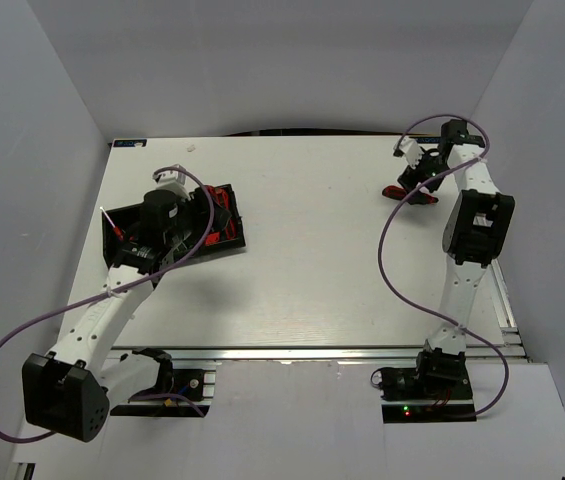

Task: Sort the tools into containers

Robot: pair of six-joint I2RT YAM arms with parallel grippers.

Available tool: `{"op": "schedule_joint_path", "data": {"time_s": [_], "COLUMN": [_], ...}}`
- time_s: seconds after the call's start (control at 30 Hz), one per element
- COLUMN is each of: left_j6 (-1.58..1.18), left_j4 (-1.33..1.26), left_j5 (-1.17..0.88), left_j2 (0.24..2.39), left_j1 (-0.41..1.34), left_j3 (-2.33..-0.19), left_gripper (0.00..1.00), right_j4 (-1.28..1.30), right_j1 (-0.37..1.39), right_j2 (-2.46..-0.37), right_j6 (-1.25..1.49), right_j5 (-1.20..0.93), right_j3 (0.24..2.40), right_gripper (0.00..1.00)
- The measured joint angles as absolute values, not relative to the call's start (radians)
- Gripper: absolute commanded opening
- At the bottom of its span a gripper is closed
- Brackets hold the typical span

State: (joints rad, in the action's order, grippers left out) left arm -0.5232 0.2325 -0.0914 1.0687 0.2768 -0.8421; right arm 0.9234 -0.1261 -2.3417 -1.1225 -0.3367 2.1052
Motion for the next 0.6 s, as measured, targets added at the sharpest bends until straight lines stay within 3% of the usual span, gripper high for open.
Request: {"op": "schedule_joint_path", "data": {"time_s": [0.4,0.53,0.6], "left_j6": [-0.545,-0.557,-0.562], "left_j4": [0.256,0.256,0.256], "left_j5": [-0.094,-0.109,-0.118], "left_j2": [1.068,1.072,1.072], "left_j1": [0.277,0.277,0.277], "left_j3": [-0.842,-0.842,-0.842], "left_gripper": [0.82,0.82,0.82], "right_j4": [0.957,0.968,0.977], "right_j1": [-0.123,-0.125,-0.125], "right_j2": [-2.466,-2.468,-2.471], "right_j6": [-1.087,-1.083,-1.089], "right_j5": [-0.316,-0.318,-0.327], "right_j3": [2.191,2.203,2.203], "right_gripper": [0.84,0.75,0.61]}}
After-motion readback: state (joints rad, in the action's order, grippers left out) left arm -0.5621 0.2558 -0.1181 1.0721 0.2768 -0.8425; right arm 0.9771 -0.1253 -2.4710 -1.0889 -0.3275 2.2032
